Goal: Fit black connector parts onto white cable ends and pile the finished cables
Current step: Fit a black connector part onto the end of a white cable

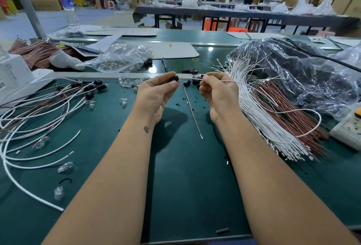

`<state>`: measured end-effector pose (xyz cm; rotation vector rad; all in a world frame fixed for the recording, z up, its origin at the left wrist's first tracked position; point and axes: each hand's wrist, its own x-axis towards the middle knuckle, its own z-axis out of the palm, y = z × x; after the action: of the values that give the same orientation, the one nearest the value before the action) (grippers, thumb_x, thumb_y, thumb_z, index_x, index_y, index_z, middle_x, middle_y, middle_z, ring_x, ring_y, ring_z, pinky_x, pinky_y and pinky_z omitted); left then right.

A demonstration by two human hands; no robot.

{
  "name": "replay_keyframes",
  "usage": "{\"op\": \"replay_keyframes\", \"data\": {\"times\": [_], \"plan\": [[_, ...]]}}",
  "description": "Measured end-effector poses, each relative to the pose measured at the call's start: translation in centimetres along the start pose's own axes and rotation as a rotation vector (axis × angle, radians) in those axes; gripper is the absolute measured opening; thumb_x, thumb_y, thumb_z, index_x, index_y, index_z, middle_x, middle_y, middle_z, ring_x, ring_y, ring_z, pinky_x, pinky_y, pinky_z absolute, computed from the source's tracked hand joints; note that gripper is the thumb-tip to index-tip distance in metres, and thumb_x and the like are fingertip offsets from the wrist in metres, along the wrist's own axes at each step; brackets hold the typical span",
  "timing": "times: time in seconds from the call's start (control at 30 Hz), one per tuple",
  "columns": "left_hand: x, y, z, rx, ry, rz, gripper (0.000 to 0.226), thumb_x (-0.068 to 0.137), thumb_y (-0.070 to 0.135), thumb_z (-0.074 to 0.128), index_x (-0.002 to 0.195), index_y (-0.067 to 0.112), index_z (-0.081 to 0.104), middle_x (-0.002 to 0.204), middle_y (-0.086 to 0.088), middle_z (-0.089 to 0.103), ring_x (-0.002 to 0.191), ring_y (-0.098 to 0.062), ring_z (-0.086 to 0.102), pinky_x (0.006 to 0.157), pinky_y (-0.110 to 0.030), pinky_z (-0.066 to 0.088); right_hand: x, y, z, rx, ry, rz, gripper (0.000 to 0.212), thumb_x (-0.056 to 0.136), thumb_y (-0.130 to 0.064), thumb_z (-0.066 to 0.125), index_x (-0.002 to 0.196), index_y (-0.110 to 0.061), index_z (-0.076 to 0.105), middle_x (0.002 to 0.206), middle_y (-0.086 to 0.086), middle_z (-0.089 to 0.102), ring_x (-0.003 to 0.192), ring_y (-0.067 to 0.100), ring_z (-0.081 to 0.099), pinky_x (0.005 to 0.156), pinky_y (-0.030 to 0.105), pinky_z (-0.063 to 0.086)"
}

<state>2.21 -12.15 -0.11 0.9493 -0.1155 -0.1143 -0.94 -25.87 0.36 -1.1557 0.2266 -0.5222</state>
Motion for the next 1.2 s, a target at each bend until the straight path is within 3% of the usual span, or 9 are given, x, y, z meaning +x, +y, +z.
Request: {"op": "replay_keyframes", "data": {"times": [0.37, 0.63, 0.9, 1.07, 1.2], "plan": [[0.03, -0.10, -0.22, -0.003, -0.037, 0.040, 0.029, 0.083, -0.020, 0.054, 0.093, 0.006, 0.065, 0.078, -0.004, 0.071, 0.078, -0.015, 0.066, 0.069, -0.018, 0.056, -0.10, 0.38, 0.34, -0.177, -0.024, -0.058, 0.017, 0.084, 0.003, 0.060, 0.077, -0.013, 0.060, 0.060, 0.001, 0.061, 0.052, 0.010, 0.054, 0.053, 0.021, 0.047], [-0.05, -0.09, -0.23, 0.024, -0.038, 0.008, 0.021, 0.081, -0.014, 0.062, 0.092, 0.004, 0.066, 0.077, -0.006, 0.072, 0.076, -0.017, 0.070, 0.066, -0.018, 0.056, 0.15, -0.39, -0.40, -0.015, -0.018, -0.019, 0.017, 0.086, 0.003, 0.059, 0.080, -0.013, 0.060, 0.058, 0.001, 0.061, 0.051, 0.010, 0.054, 0.054, 0.021, 0.047], [-0.07, -0.23, -0.25, 0.073, -0.039, 0.023, 0.021, 0.080, -0.011, 0.066, 0.090, 0.007, 0.068, 0.076, -0.002, 0.073, 0.072, -0.011, 0.070, 0.066, -0.017, 0.055, -0.25, 0.10, 0.28, -0.085, -0.089, -0.001, 0.016, 0.087, 0.002, 0.058, 0.080, -0.012, 0.060, 0.063, 0.004, 0.061, 0.053, 0.012, 0.055, 0.054, 0.022, 0.047], [0.04, -0.32, -0.38, 0.180, -0.045, 0.010, 0.015, 0.078, -0.004, 0.071, 0.087, 0.008, 0.070, 0.072, 0.001, 0.072, 0.067, -0.009, 0.067, 0.066, -0.017, 0.055, -0.01, -0.04, 0.05, -0.042, -0.029, -0.044, 0.017, 0.087, 0.002, 0.059, 0.079, -0.014, 0.060, 0.062, 0.002, 0.062, 0.054, 0.012, 0.056, 0.055, 0.021, 0.048], [0.04, -0.64, -0.33, 0.289, -0.073, 0.030, 0.018, 0.078, -0.008, 0.070, 0.085, 0.008, 0.071, 0.071, 0.001, 0.072, 0.067, -0.008, 0.067, 0.068, -0.017, 0.055, 0.00, 0.27, 0.05, -0.094, -0.084, -0.013, 0.015, 0.088, 0.000, 0.058, 0.081, -0.012, 0.060, 0.065, 0.005, 0.062, 0.055, 0.013, 0.056, 0.055, 0.022, 0.048]]}}
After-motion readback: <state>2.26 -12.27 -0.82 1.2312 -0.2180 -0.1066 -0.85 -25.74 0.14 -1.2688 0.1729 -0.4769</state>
